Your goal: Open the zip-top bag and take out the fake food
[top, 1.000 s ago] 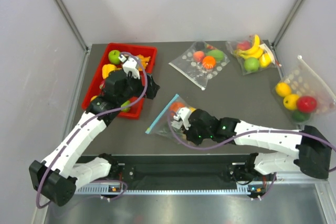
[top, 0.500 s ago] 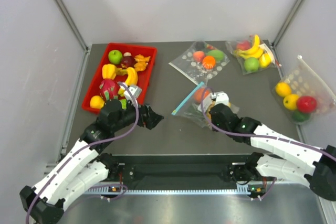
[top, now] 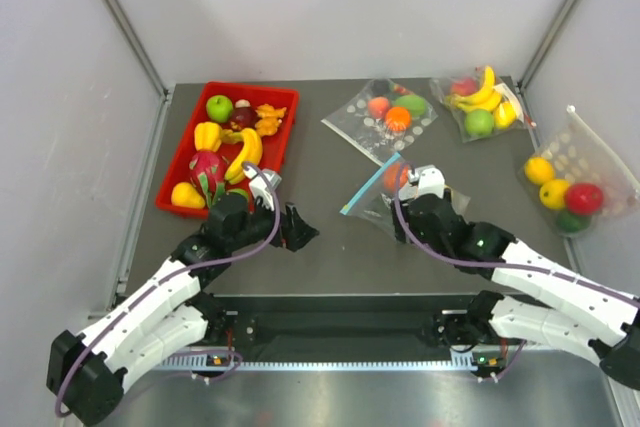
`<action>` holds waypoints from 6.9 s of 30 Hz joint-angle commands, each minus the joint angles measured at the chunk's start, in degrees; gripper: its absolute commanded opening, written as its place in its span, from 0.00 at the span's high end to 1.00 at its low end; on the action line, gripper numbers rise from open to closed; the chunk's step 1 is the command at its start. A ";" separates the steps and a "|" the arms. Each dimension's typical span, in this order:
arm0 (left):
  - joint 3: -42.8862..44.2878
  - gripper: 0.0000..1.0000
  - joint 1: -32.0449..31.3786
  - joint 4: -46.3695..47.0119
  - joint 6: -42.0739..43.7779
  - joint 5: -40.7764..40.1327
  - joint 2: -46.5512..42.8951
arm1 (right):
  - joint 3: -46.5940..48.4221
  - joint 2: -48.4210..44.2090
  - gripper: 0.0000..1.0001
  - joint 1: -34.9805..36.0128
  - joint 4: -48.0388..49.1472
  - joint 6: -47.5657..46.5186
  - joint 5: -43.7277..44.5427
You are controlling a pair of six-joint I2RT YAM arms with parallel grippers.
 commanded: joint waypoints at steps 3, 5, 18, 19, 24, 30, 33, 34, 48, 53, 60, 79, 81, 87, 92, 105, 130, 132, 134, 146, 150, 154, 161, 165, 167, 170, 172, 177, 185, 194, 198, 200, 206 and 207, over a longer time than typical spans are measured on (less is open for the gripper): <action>2.16 0.01 -0.37 5.56 0.17 -1.45 0.99 | 11.34 6.47 0.19 10.21 1.88 -4.92 5.76; 2.07 0.01 -0.37 5.56 0.27 -1.71 1.08 | 14.24 12.16 0.01 14.15 3.02 -6.42 8.81; 3.22 0.01 -0.28 0.55 1.58 -4.70 -2.26 | 15.83 33.73 0.00 16.64 13.65 -13.72 17.79; 3.22 0.01 -0.28 0.46 1.67 -4.70 -2.26 | 15.48 34.26 0.00 16.64 14.88 -14.16 18.15; 3.57 0.01 -0.28 0.19 2.11 -4.79 -1.56 | 14.60 38.83 0.00 16.73 18.23 -15.57 19.29; 4.53 0.01 -0.19 -1.03 3.34 -5.93 -1.64 | 14.60 44.89 0.00 16.81 19.38 -14.52 25.87; 4.80 0.01 -0.19 -1.39 3.87 -6.55 -1.64 | 15.21 47.96 0.03 16.73 18.24 -12.41 30.44; 4.80 0.01 -0.28 -1.56 4.04 -6.55 -1.56 | 15.74 48.76 0.06 16.81 17.45 -11.45 31.42; 6.99 0.01 -0.19 -2.88 5.45 -7.08 -3.49 | 17.85 34.67 0.94 16.55 8.84 -11.86 23.98; 12.08 0.01 -0.19 -4.90 8.70 -4.10 -2.35 | 25.21 21.71 0.91 15.59 0.69 -19.17 -1.41; 24.56 0.01 -0.28 -11.58 19.32 2.58 -1.38 | 35.69 14.06 0.90 11.46 -8.83 -22.69 -23.21; 20.36 0.01 -0.28 -10.79 23.73 -5.58 -2.00 | 15.48 34.35 0.07 17.17 13.74 -13.20 8.82; 19.92 0.01 -0.19 -10.71 23.73 -5.58 -2.00 | 14.95 36.62 0.07 17.51 16.63 -13.20 14.42; 19.48 0.01 -0.19 -10.62 24.00 -5.58 -2.00 | 15.13 45.23 0.11 17.69 18.94 -13.73 24.29; 19.48 0.01 -0.10 -10.62 24.08 -5.93 -2.26 | 15.83 49.73 0.60 17.69 15.79 -10.31 27.20; 19.48 0.01 -0.10 -10.36 25.39 -3.40 -3.93 | 20.74 24.27 1.00 16.91 7.35 -15.13 -2.17; 27.12 0.01 -0.19 -9.12 28.92 30.28 -2.88 | 27.00 25.21 1.00 -0.32 4.96 -19.97 -75.18; 26.77 0.03 -0.19 -9.12 28.48 31.32 -2.35 | 26.21 25.30 1.00 -1.20 5.84 -19.09 -76.58; 26.07 0.06 -0.28 -9.12 28.13 31.77 -1.82 | 26.20 25.30 1.00 -1.47 6.37 -18.73 -76.59; 22.11 0.39 -8.97 -9.21 30.50 14.39 -2.36 | 25.15 24.16 1.00 -5.59 6.81 -15.04 -73.34; 23.16 0.40 -12.75 -8.77 31.73 10.86 1.16 | 25.76 25.30 1.00 -5.86 6.90 -15.13 -73.69; 25.80 0.41 -14.51 -8.68 32.61 9.27 3.89 | 25.68 26.09 1.00 -5.86 7.51 -15.04 -73.60; 27.47 0.44 -17.59 -8.68 33.75 6.29 8.81 | 25.24 26.36 1.00 -5.95 7.86 -15.22 -73.87; 27.65 0.49 -18.30 -8.16 34.01 4.18 9.08 | 24.27 25.74 1.00 -5.95 8.13 -15.13 -73.78; 27.65 0.51 -18.47 -8.16 34.02 3.65 9.43 | 24.09 25.65 1.00 -5.95 8.13 -15.22 -73.78; 27.74 0.54 -18.65 -7.89 33.66 3.65 10.39 | 23.83 25.65 1.00 -5.86 8.39 -15.31 -73.95; 27.91 0.54 -18.91 -7.89 33.66 3.12 10.83 | 23.65 25.56 1.00 -5.95 8.48 -15.30 -74.04; 27.91 0.57 -19.17 -7.89 33.75 2.77 12.33 | 23.13 25.21 1.00 -5.95 9.00 -15.13 -74.22; 28.00 0.78 -19.44 -7.63 33.58 3.29 13.29 | 22.86 25.30 1.00 -5.95 9.09 -15.31 -74.31; 26.77 1.00 -19.53 -8.15 34.45 6.72 12.60 | 21.20 23.11 1.00 -7.79 9.36 -14.87 -73.08; 26.60 1.00 -19.53 -10.35 35.33 5.67 10.23 | 19.00 19.34 1.00 -11.39 8.57 -15.57 -73.16; 26.25 1.00 -19.44 -10.00 35.25 6.02 9.43 | 17.51 18.36 0.99 -13.41 7.95 -16.01 -73.34; 26.33 1.00 -19.44 -10.00 35.25 7.60 10.92 | 15.57 14.23 0.60 -14.56 6.11 -18.90 -74.39; 26.68 1.00 -19.44 -9.91 35.33 8.04 11.18 | 15.48 13.44 0.53 -14.56 5.76 -19.43 -74.13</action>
